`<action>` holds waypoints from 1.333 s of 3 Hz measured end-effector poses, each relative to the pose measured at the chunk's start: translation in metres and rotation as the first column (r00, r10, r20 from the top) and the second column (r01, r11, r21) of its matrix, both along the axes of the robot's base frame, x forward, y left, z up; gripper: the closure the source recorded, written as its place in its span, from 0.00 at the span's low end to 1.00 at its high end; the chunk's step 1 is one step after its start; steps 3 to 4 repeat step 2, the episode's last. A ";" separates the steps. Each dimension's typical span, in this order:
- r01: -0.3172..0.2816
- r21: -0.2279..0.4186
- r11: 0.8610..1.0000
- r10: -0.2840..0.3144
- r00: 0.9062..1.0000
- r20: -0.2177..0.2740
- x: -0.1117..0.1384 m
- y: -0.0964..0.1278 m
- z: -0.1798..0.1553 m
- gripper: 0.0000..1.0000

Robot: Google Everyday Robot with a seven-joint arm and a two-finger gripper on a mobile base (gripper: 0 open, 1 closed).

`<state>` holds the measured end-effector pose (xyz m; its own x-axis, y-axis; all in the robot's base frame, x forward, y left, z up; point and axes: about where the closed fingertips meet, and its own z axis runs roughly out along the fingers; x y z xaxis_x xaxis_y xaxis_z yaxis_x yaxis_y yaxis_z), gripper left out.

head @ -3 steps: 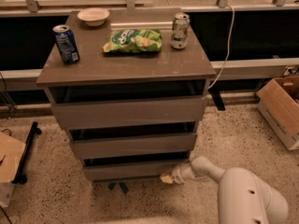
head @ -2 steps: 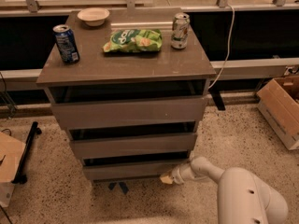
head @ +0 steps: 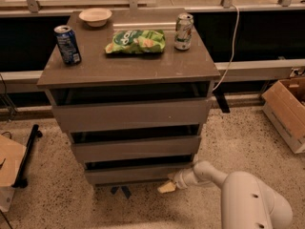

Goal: Close bottom drawer

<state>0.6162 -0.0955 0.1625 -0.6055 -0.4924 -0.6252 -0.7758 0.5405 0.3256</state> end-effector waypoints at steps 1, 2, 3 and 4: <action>-0.001 0.001 1.000 0.001 1.000 -0.001 -0.001 0.001 -0.001 0.00; -0.001 0.001 1.000 0.001 1.000 -0.001 -0.001 0.001 -0.001 0.00; -0.001 0.001 1.000 0.001 1.000 -0.001 -0.001 0.001 -0.001 0.00; -0.001 0.001 1.000 0.001 1.000 -0.001 -0.001 0.001 -0.001 0.00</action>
Offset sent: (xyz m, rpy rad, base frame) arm -0.0006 0.0010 -0.0006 0.0007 0.0012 0.0012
